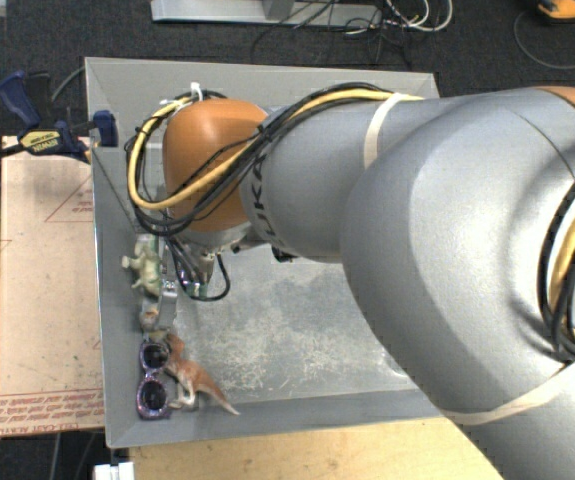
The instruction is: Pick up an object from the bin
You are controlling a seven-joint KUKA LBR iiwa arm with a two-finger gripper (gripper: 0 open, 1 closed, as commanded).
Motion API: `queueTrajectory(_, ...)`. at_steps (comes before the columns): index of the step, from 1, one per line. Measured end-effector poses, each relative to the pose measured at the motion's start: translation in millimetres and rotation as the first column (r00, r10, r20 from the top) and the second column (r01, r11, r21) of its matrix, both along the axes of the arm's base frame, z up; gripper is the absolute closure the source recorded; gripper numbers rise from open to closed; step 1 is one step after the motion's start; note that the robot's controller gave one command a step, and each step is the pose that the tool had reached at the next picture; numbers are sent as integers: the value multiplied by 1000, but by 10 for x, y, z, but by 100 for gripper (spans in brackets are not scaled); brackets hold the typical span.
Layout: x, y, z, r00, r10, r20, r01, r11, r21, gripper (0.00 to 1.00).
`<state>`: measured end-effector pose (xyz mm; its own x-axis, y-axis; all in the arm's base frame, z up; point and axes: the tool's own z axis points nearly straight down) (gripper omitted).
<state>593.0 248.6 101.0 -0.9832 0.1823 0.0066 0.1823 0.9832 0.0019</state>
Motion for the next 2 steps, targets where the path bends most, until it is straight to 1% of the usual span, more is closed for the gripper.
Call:
queueTrajectory(1, 115, 44, -244, 1000, -18, 18, 18, 1000, 11, 0)
queueTrajectory(2, 23, 19, -262, 911, -413, -12, 413, 911, 2, 100)
